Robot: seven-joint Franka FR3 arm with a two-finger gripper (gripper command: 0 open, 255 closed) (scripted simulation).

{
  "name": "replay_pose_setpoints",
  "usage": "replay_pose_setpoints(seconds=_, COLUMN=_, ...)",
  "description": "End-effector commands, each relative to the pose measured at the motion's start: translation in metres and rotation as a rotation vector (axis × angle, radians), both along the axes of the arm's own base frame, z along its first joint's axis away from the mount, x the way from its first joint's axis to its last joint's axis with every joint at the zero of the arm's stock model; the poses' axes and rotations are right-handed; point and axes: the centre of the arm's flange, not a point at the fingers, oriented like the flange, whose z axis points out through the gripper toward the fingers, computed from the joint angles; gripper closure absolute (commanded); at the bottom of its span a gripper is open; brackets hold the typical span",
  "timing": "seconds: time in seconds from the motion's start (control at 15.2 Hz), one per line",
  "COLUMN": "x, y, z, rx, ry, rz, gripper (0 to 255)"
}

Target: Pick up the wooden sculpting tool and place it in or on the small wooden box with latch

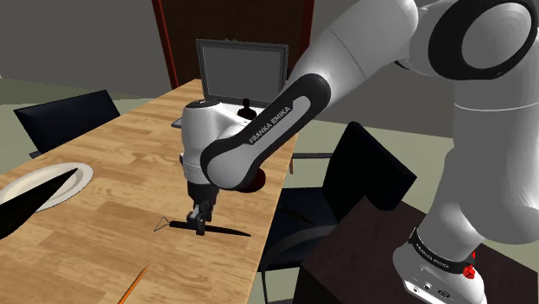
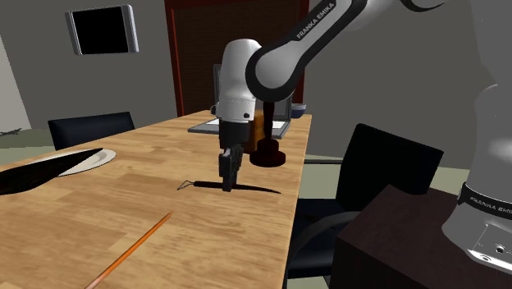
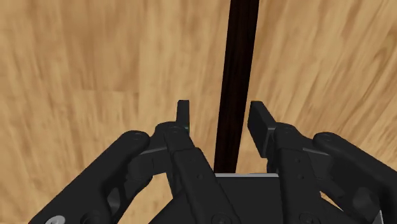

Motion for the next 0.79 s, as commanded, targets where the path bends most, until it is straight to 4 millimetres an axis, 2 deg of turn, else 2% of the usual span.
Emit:
replay_pose_setpoints(seconds=0.0, x=-0.006, y=0.005, z=-0.004, rx=-0.001, ry=0.009, rz=0.010, gripper=255)
replay_pose_setpoints(seconds=0.46, x=-0.006, y=0.005, z=-0.005, rx=-0.001, ry=0.009, rz=0.010, gripper=255)
replay_pose_setpoints(seconds=0.73, x=-0.006, y=0.005, z=0.017, rx=-0.001, ry=0.009, rz=0.010, gripper=255)
